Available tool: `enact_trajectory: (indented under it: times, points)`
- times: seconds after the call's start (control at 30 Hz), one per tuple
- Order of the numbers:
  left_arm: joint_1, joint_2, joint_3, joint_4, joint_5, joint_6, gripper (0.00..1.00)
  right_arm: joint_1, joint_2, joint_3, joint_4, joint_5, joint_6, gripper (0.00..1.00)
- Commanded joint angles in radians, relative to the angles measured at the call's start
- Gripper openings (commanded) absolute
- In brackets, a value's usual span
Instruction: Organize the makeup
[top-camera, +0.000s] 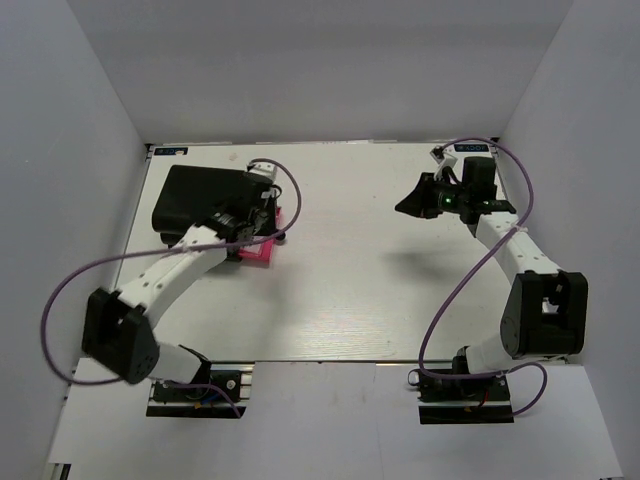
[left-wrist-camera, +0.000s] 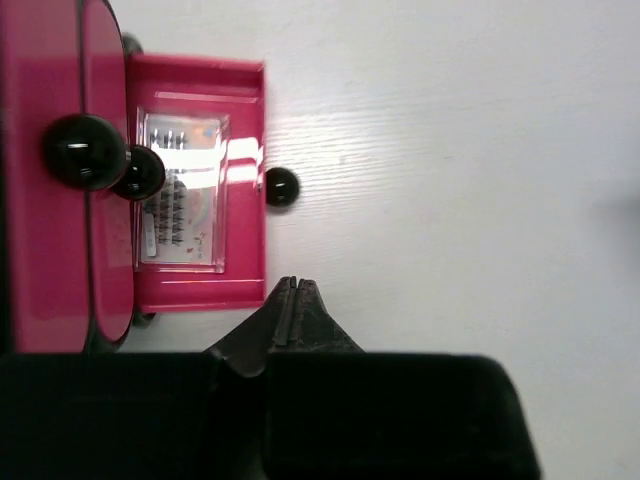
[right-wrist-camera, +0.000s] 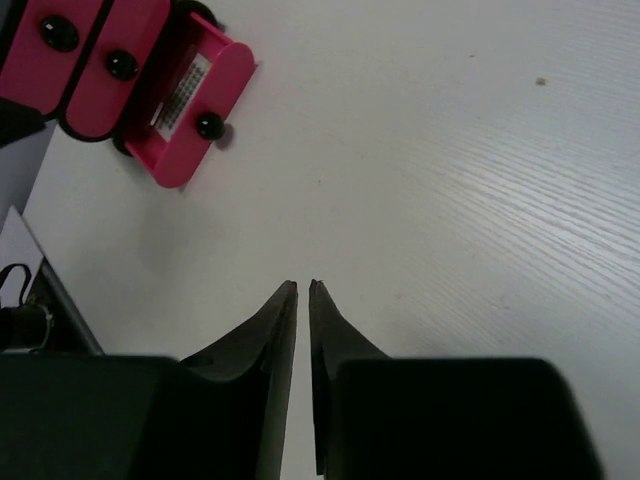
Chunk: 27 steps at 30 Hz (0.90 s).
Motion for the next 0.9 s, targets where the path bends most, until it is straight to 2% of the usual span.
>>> enact_trajectory:
  times: [0.0,0.1,0.17,0.2,0.27,0.37,0.4,0.43,0.47,0.5,0.53,0.57,0.67,0.8,0.87]
  points:
    - [0.006,-0.195,-0.023,0.019,0.142,0.041,0.0,0.054,0.026,-0.002,0.045,-0.13,-0.089,0.13]
    - [0.006,-0.318,-0.032,-0.02,0.078,0.061,0.0,0.115,0.064,0.03,0.029,-0.065,-0.101,0.03]
    - [0.006,-0.379,-0.065,-0.037,0.111,0.086,0.0,0.183,0.101,0.072,0.015,-0.029,-0.104,0.02]
    - [0.006,-0.391,-0.078,-0.038,0.184,0.092,0.0,0.195,0.113,0.088,0.007,0.012,-0.101,0.02]
    - [0.006,-0.411,-0.105,-0.073,0.197,0.08,0.0,0.257,0.157,0.14,0.009,0.063,-0.078,0.02]
    - [0.006,-0.473,-0.115,-0.141,-0.031,0.009,0.0,0.327,0.254,0.249,-0.001,0.194,-0.005,0.0]
    - [0.006,-0.509,-0.112,-0.164,-0.247,-0.052,0.0,0.339,0.283,0.276,-0.002,0.237,0.014,0.0]
    - [0.006,-0.523,-0.106,-0.237,-0.375,-0.096,0.0,0.352,0.343,0.3,-0.01,0.257,0.029,0.0]
    - [0.006,-0.563,-0.1,-0.262,-0.585,-0.157,0.08,0.394,0.372,0.349,-0.01,0.297,0.049,0.0]
    - [0.006,-0.591,-0.109,-0.279,-0.587,-0.181,0.23,0.411,0.401,0.374,-0.016,0.322,0.06,0.0]
    - [0.006,-0.624,-0.141,-0.282,-0.739,-0.195,0.53,0.457,0.464,0.401,-0.03,0.346,0.069,0.0]
    - [0.006,-0.658,-0.161,-0.265,-0.789,-0.193,0.61,0.476,0.492,0.424,-0.037,0.362,0.075,0.0]
    - [0.006,-0.75,-0.204,-0.181,-0.847,-0.134,0.83,0.531,0.604,0.529,-0.065,0.412,0.106,0.0]
    - [0.006,-0.715,-0.215,-0.178,-0.88,-0.117,0.92,0.574,0.708,0.656,-0.083,0.455,0.12,0.0]
    - [0.006,-0.689,-0.229,-0.16,-0.898,-0.114,0.94,0.583,0.751,0.713,-0.082,0.463,0.123,0.0]
